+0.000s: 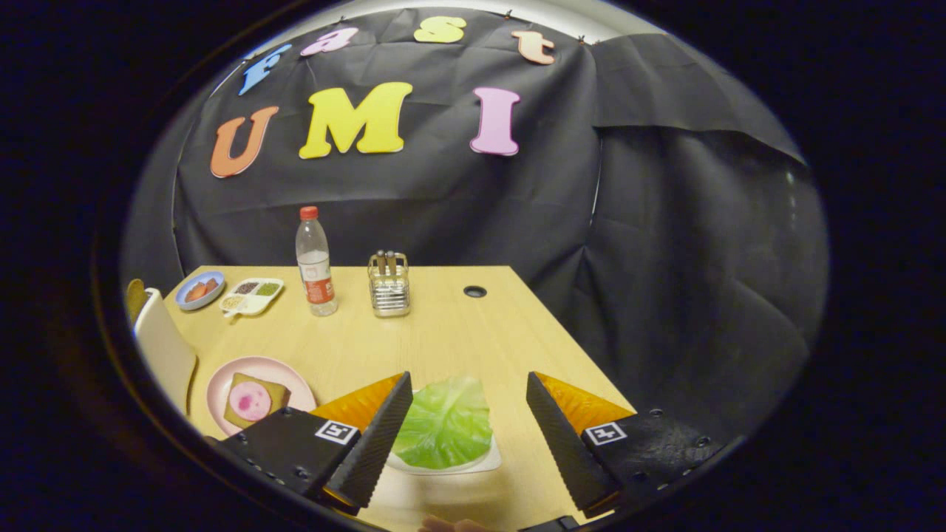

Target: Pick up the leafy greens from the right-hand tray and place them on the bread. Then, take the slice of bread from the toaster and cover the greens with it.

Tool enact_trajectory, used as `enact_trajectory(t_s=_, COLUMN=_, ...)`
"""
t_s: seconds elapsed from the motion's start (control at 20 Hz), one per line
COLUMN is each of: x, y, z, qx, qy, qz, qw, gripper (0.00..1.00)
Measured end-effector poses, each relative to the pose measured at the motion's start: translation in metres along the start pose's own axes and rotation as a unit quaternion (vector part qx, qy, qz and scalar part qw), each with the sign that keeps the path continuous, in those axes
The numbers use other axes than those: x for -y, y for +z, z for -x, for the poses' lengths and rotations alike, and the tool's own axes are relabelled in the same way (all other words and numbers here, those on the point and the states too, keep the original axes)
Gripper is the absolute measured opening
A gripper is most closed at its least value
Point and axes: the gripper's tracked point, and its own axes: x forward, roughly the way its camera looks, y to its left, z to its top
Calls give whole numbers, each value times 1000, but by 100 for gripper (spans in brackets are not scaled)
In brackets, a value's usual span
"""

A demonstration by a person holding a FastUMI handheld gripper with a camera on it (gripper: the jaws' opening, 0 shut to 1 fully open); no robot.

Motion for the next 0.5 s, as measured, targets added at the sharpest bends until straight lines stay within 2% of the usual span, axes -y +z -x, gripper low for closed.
enact_trajectory(t_s=0.15, x=-5, y=-11, z=-30, qx=-41, qy=23, qz=-9, qw=999, gripper=96)
enact_trajectory(t_s=0.5, x=7, y=-35, z=-80, qx=-122, qy=15, qz=-10, qw=992, gripper=95)
